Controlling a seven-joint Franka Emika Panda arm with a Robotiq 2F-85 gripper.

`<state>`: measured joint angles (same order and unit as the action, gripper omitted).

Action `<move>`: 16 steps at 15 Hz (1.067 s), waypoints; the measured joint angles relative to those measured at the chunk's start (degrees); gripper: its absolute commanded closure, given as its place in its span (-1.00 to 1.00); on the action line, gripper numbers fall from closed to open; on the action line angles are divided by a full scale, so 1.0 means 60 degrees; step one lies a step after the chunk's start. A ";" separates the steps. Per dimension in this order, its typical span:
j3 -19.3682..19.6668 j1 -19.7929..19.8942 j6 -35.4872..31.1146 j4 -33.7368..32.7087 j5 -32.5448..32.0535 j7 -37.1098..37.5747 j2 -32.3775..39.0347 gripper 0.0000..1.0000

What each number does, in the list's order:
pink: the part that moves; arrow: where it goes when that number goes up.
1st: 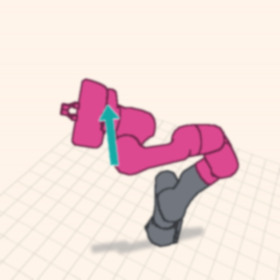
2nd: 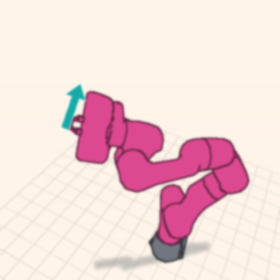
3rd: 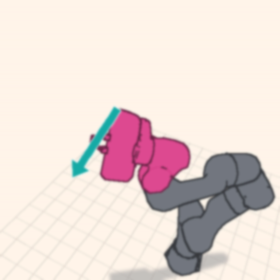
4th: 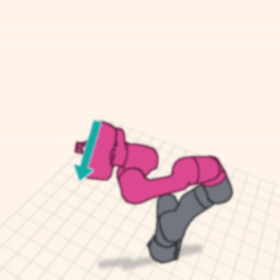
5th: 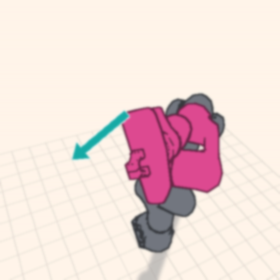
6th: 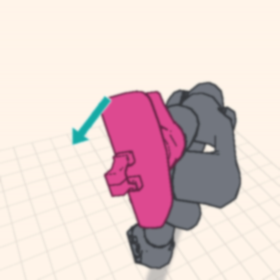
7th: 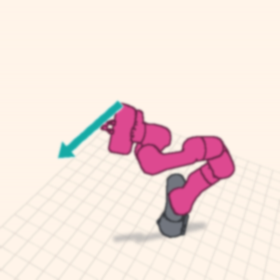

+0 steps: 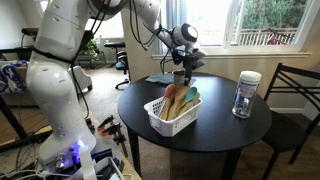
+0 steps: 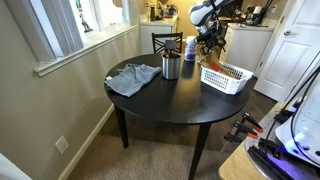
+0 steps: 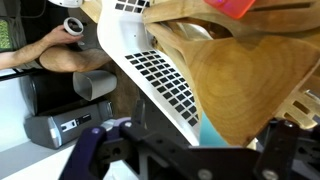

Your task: Put one wooden spoon in the silver holder.

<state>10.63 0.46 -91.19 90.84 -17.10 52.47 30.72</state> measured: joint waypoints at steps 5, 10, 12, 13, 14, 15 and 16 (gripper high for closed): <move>0.0002 -0.0039 0.0069 0.0000 -0.0196 0.0317 0.0050 -1.00; -0.0013 -0.0049 0.0176 0.0000 -0.0164 0.0605 0.0076 -1.00; -0.0069 -0.0043 0.0350 0.0000 0.0024 0.0596 0.0079 -1.00; -0.0112 -0.0038 0.0453 0.0000 0.0181 0.0573 0.0081 -1.00; -0.0155 -0.0034 0.0548 0.0000 0.0315 0.0556 0.0081 -1.00; -0.0190 -0.0035 0.0612 0.0000 0.0431 0.0543 0.0082 -1.00; -0.0211 -0.0035 0.0649 0.0000 0.0523 0.0540 0.0084 -1.00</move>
<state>9.36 0.25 -87.29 90.84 -13.96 55.71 31.23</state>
